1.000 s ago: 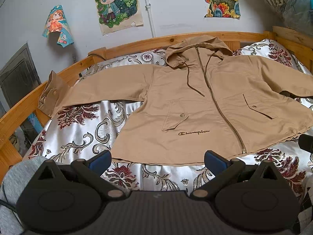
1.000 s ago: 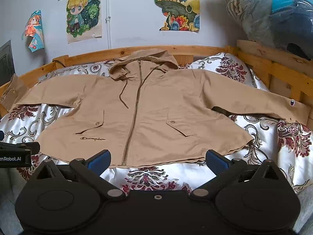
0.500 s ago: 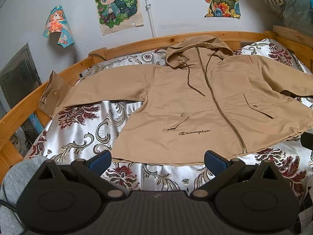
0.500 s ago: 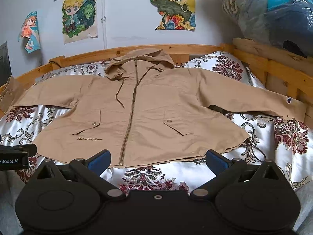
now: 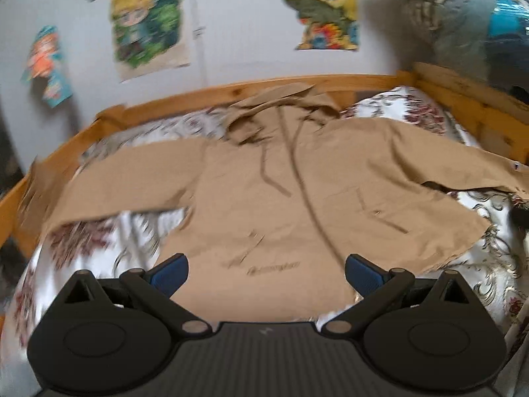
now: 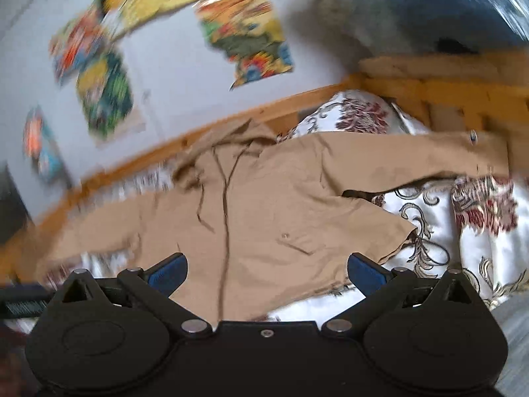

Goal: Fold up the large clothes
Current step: 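Grasp the sleeve with the logo cuff with the right tool and fold it across the body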

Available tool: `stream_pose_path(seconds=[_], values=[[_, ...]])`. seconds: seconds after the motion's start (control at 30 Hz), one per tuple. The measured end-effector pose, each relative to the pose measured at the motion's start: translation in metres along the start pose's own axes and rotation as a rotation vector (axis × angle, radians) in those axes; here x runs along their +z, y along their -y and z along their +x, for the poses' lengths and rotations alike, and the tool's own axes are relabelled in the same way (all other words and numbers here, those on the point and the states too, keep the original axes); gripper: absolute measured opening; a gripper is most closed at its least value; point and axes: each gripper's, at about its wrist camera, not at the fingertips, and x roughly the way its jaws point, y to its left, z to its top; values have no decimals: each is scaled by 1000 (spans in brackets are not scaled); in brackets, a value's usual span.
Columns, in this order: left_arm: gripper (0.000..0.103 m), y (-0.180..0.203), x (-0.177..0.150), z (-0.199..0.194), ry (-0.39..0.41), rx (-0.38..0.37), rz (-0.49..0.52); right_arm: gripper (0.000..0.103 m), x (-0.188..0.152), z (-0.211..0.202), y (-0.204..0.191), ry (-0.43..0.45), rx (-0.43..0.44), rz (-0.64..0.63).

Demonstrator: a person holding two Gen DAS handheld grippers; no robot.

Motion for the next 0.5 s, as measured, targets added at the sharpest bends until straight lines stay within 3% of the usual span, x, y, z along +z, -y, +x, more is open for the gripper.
stream_pose_path(seconds=[0.1,0.23,0.33,0.4,0.5], values=[[103,0,29,21,-17,-46,10,103,33,-2,35,17,-8,164],[103,-3,63,53,-50,-93,-80,103,73,9,84,50,-103,294],[103,-6,80,73,-57,-88,-111,103,87,32,132,65,-160,574],[103,-6,91,85,-35,-77,-101,103,89,51,152,89,-153,704],[103,-8,98,98,51,-69,-82,103,100,86,161,102,-225,696]])
